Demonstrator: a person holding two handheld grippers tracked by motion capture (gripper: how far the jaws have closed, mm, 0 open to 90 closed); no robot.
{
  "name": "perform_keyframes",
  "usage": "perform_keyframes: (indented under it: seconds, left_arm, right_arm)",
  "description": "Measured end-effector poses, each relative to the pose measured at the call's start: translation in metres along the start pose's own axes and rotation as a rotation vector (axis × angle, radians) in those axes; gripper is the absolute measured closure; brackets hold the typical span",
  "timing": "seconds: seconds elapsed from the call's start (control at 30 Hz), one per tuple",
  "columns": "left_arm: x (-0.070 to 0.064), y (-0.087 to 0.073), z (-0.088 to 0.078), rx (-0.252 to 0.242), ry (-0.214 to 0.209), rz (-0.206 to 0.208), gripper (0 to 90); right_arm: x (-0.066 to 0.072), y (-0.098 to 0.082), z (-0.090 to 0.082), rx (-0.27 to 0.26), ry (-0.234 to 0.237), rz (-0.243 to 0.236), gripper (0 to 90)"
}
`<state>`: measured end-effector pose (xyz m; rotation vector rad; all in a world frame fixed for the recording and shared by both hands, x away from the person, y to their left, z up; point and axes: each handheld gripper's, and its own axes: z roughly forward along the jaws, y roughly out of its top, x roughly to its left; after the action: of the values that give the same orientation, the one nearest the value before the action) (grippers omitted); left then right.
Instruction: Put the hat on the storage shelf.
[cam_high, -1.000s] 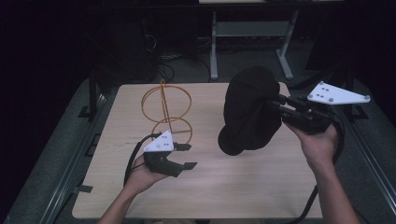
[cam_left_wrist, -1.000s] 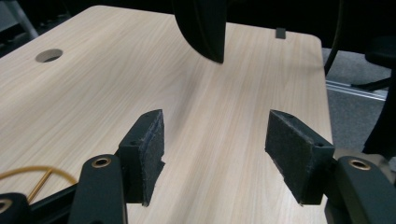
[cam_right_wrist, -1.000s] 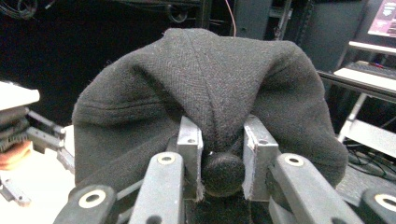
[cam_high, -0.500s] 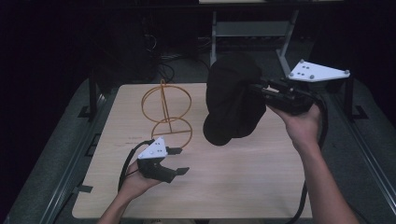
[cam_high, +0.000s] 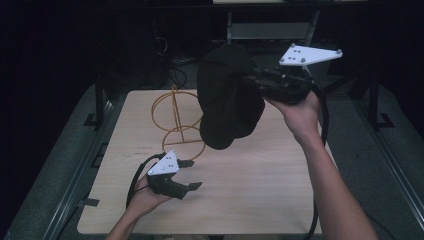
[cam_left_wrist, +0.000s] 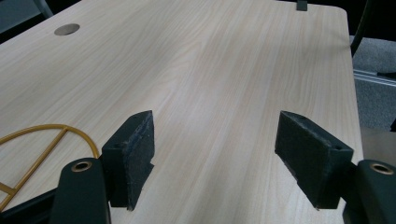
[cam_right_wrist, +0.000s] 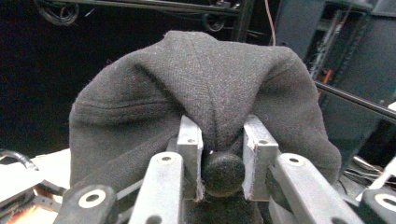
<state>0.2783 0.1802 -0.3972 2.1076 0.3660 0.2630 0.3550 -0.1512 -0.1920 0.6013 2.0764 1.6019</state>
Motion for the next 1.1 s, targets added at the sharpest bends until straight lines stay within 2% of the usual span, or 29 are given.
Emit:
perform_keyframes:
  seconds: [0.17, 0.33, 0.67, 0.87, 0.9, 1.1]
  left_arm:
    - [-0.002, 0.0, 0.0, 0.005, 0.001, 0.004, 27.9]
    - [-0.002, 0.0, 0.0, 0.019, 0.0, 0.029, 27.9]
    - [-0.003, 0.0, -0.001, 0.008, 0.004, 0.034, 27.8]
    - [-0.004, 0.0, -0.001, 0.007, 0.005, 0.048, 27.6]
    - [-0.004, -0.001, -0.001, 0.007, 0.001, 0.041, 27.6]
    - [-0.005, -0.001, 0.001, 0.021, -0.001, 0.056, 27.6]
  right_arm:
    - [0.001, 0.01, 0.022, 0.016, 0.028, -0.011, 72.4]
    - [0.003, 0.019, 0.041, 0.024, 0.058, -0.013, 72.4]
    - [0.013, 0.039, 0.076, 0.045, 0.113, -0.027, 72.4]
    - [0.018, 0.05, 0.101, 0.078, 0.149, -0.034, 72.4]
    - [0.019, 0.052, 0.105, 0.085, 0.152, -0.033, 72.4]
    - [0.02, 0.057, 0.13, 0.139, 0.161, -0.048, 72.3]
